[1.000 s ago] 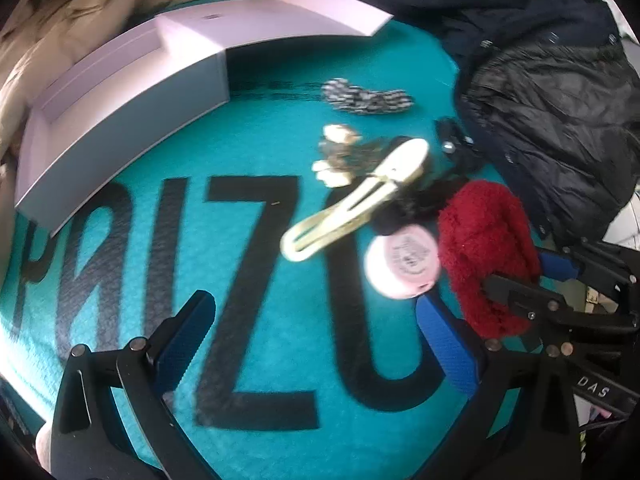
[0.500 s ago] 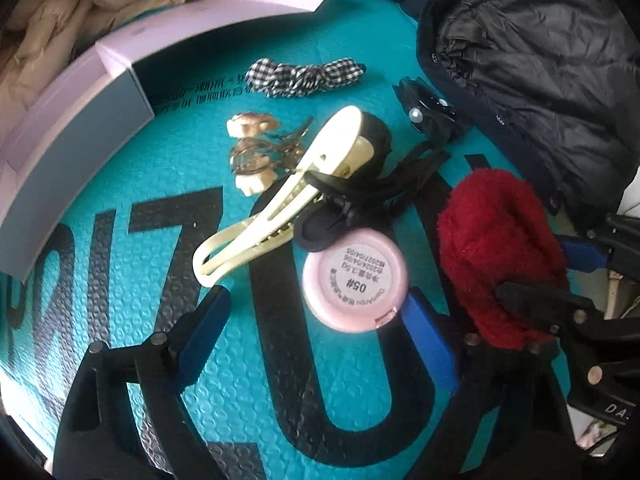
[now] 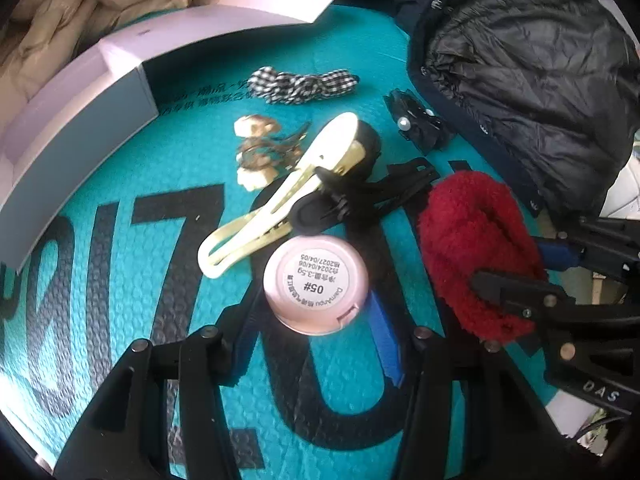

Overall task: Organize objects
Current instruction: 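Grasp the red fuzzy scrunchie with the right tool while the left tool grasps the pink compact, then carry both items over the white box and release them inside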

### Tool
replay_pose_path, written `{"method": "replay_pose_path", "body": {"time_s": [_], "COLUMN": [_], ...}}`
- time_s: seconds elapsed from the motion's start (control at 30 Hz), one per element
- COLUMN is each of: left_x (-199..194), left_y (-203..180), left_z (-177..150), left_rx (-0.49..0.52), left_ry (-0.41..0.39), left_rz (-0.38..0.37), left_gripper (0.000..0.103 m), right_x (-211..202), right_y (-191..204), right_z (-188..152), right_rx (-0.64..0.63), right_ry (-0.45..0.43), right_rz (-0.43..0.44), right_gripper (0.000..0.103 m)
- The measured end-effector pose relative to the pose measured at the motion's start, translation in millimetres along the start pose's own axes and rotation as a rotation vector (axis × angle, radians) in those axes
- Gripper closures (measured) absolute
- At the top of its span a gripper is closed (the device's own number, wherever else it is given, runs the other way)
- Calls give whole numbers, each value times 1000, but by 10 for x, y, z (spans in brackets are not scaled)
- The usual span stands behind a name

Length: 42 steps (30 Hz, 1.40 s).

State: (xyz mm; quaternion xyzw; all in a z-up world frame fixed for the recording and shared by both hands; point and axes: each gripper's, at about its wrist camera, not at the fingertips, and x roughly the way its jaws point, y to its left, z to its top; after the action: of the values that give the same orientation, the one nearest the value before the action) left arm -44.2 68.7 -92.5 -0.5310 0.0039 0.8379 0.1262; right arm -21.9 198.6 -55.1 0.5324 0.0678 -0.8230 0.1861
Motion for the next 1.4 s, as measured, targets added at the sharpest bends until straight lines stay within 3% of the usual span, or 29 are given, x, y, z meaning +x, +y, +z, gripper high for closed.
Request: {"method": "replay_pose_path", "body": {"time_s": [0.37,0.97,1.4], "left_x": [-373,-814,-1050], "left_y": [489,886,1341], "left_z": [-200,-378,-246], "left_rx": [-162,-271,-301], "left_ry": [-45,-95,-110], "left_rz": [25,132,235], "left_gripper": [54,54,54], "right_x": [-78,-144,-104], "right_y": [282,857,1224], "right_z": [11,295,742], "right_rx": [-55,-234,-333], "right_ry": [-26,-80,-142], "right_rz": [58,143,179], "right_gripper": [76,76,76]}}
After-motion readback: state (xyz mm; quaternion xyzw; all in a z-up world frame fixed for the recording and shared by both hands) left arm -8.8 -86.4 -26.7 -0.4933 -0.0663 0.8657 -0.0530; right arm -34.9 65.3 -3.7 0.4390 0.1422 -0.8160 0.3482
